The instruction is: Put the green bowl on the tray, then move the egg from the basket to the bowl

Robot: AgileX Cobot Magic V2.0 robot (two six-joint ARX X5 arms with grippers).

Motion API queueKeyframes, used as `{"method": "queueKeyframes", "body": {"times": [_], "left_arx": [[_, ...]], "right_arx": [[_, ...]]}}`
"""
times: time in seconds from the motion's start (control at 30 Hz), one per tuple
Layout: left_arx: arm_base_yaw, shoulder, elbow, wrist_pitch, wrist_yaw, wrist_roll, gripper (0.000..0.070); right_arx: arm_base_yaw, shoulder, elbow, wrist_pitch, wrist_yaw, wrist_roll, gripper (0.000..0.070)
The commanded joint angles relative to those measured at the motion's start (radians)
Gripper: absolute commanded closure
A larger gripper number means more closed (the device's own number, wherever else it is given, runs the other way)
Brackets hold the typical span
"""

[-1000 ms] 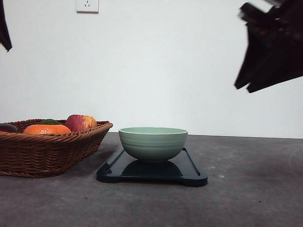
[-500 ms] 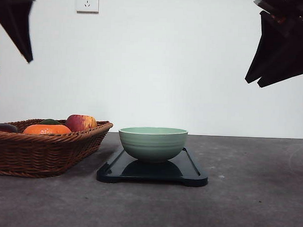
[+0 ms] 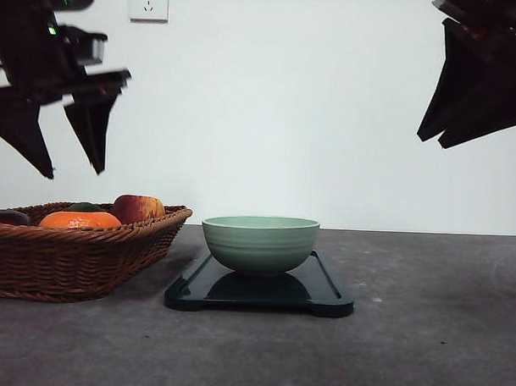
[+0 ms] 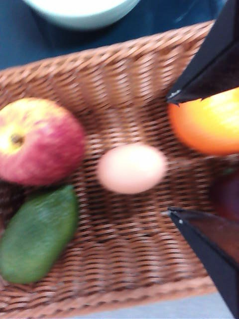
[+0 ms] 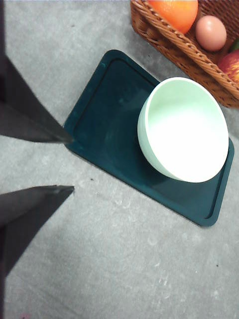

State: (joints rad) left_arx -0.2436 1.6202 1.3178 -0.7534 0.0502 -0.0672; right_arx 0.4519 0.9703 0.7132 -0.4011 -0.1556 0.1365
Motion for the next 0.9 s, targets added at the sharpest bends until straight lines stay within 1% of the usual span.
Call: {"method": "queueKeyframes", "body": {"times": [0.0,0.2,0.87], "left_arx": [[-0.003,0.029,0.023,0.026,-0.005,0.015,0.0274],[-0.003,0.085,0.024,0.088,-0.006,0.015,0.0274],[0.0,0.21,0.024,0.15,-0.007,0.015,0.0275]], "right_arx": [[0.007,0.006,0.004,0.011,0.004,0.01,0.0536],[0.007,0.006,0.004,0.011,0.006,0.011,0.0536],[0.007,0.006,0.004,0.011,0.007,0.014,0.0536]]}}
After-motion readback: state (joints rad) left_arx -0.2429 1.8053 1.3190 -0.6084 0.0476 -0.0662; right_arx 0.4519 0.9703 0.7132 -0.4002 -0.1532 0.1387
